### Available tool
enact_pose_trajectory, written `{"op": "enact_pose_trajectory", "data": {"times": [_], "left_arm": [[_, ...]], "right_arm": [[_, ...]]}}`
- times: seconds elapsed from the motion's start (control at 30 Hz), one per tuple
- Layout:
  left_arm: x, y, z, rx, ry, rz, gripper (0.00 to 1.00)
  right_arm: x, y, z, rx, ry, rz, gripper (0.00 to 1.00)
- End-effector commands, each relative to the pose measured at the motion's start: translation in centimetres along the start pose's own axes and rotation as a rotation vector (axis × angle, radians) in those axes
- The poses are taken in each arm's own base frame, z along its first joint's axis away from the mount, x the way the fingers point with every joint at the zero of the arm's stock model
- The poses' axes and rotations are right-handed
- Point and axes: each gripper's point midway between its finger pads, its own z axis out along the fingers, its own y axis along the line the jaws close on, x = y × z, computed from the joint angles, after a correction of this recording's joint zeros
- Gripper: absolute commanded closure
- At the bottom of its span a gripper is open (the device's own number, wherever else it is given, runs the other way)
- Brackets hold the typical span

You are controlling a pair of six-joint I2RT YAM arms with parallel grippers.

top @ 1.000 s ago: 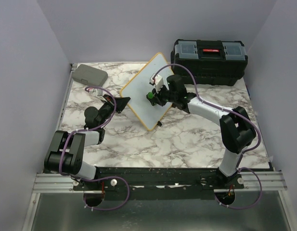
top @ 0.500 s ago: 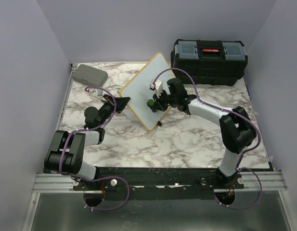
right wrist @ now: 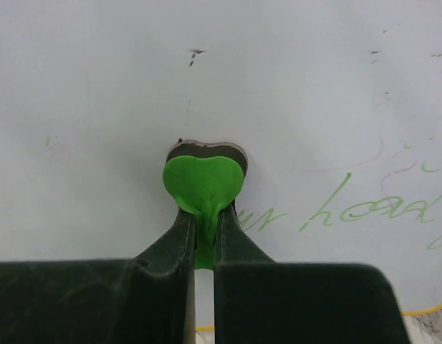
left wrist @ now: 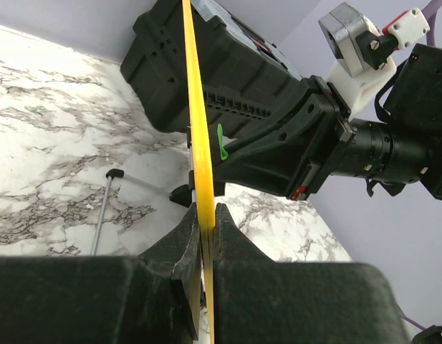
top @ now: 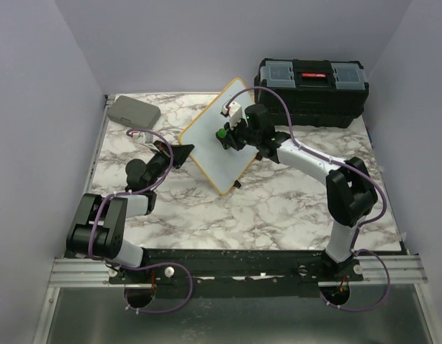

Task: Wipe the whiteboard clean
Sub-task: Erase the whiteboard at the whiteboard stand.

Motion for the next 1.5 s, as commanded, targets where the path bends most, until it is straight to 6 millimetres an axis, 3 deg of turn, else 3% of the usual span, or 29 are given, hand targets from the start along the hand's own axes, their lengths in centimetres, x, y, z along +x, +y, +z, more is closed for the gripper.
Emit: {"op": "enact_pose_trajectory", "data": {"times": [0.0,0.13,0.43,0.6,0.77,0.83,1.03,1.1,1.3,1.47], "left_arm": [[3.3,-2.0,-0.2,0.104,0.139,-0.021,1.0],[3.2,-2.1,-0.2,0.106,0.137,-0.019,1.0],[3.4,-1.8,-0.2,0.1,0.14,-0.017,1.0],[3.4,-1.8,-0.1,0.103,0.138,-0.022,1.0],[3.3,-1.9,-0.2,0.102,0.137,-0.022,1.0],[3.4,-1.9,-0.2,0.102,0.138,-0.021,1.0],[3.4,-1.9,-0.3,0.1,0.14,-0.02,1.0],[3.3,-2.0,-0.2,0.1,0.14,-0.018,1.0],[3.3,-2.0,-0.2,0.1,0.143,-0.018,1.0],[3.3,-2.0,-0.2,0.101,0.145,-0.016,1.0]], "right_arm": [[-0.2,-2.2,1.1,0.122,-0.008,0.006,0.99],[1.6,-1.3,1.1,0.071,0.037,-0.023,0.99],[9.9,6.8,-1.1,-0.347,0.207,-0.048,0.99],[11.1,8.1,-1.9,-0.401,0.222,-0.022,0.99],[10.2,9.2,-2.5,-0.43,0.175,0.012,0.99],[9.0,8.5,-2.3,-0.378,0.134,0.017,0.99],[4.4,2.2,-1.3,-0.021,-0.011,-0.001,0.99],[3.4,0.9,-1.1,0.037,-0.037,-0.004,0.99],[1.5,-1.2,-0.2,0.098,-0.07,-0.007,0.99],[1.8,-1.2,0.0,0.079,-0.052,-0.027,0.99]]}}
